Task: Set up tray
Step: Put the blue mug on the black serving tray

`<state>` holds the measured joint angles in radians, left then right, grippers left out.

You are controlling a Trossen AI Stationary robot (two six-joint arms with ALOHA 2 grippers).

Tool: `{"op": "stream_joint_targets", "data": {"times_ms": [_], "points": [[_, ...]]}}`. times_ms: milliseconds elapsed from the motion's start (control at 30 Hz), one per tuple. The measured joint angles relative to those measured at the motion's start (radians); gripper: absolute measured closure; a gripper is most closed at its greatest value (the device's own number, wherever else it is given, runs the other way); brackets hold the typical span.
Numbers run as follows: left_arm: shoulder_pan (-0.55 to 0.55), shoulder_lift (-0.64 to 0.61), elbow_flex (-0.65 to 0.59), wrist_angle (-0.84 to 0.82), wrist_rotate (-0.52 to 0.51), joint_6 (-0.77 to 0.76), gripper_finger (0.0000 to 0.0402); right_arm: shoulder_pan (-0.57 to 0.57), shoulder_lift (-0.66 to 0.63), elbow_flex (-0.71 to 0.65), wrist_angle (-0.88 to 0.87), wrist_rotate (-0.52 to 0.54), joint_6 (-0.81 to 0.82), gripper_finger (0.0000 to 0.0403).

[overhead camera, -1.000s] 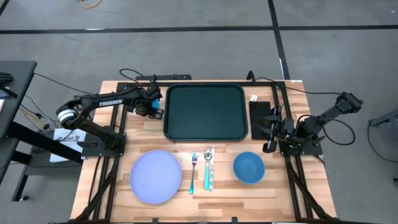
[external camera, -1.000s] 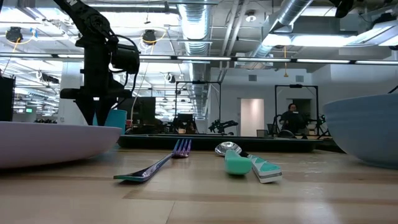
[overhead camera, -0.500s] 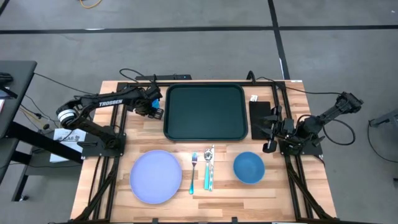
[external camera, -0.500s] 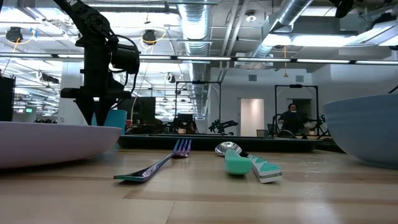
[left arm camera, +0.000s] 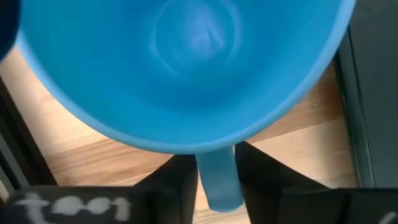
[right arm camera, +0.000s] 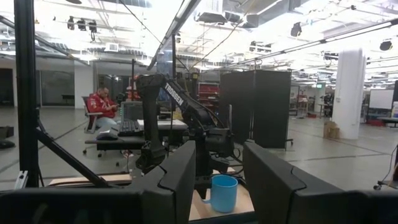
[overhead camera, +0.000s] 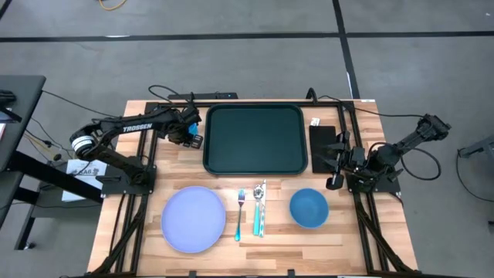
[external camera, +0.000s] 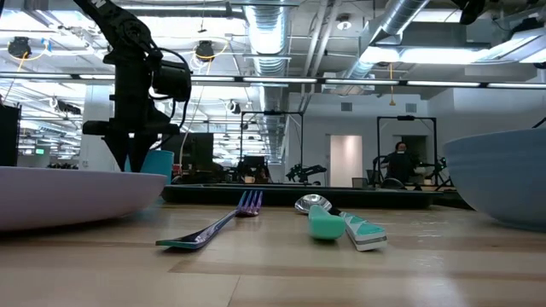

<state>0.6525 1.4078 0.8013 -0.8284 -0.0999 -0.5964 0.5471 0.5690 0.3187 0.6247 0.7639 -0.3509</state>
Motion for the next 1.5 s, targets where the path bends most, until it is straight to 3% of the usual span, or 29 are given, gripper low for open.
{"op": "stream_joint_targets", "data": {"times_ms": [233, 533, 800, 1033, 1233, 1500], "points": [[0.000, -0.003, 0.001, -0.001, 0.009, 0.000, 0.0368, 0.000, 0.000, 0.000, -0.003, 0.000, 0.000, 0.0280], [-0.006, -0.003, 0.075, -0.118, -0.032, 0.037, 0.0343, 0.000, 0.000, 0.001, -0.086, 0.000, 0.002, 0.0280], [-0.030, -0.002, 0.193, -0.210, -0.037, 0.101, 0.0369, 0.000, -0.001, 0.001, -0.310, -0.016, 0.090, 0.0280], [-0.062, -0.002, 0.327, -0.314, -0.045, 0.174, 0.0351, 0.000, 0.003, 0.058, -0.534, -0.252, 0.263, 0.0281], [-0.071, -0.002, 0.445, -0.347, -0.037, 0.290, 0.0368, -0.045, 0.022, 0.061, -0.550, -0.285, 0.273, 0.0292], [-0.082, -0.002, 0.563, -0.323, -0.014, 0.589, 0.0363, -0.191, 0.022, 0.062, -0.562, -0.447, 0.295, 0.0295]]}}
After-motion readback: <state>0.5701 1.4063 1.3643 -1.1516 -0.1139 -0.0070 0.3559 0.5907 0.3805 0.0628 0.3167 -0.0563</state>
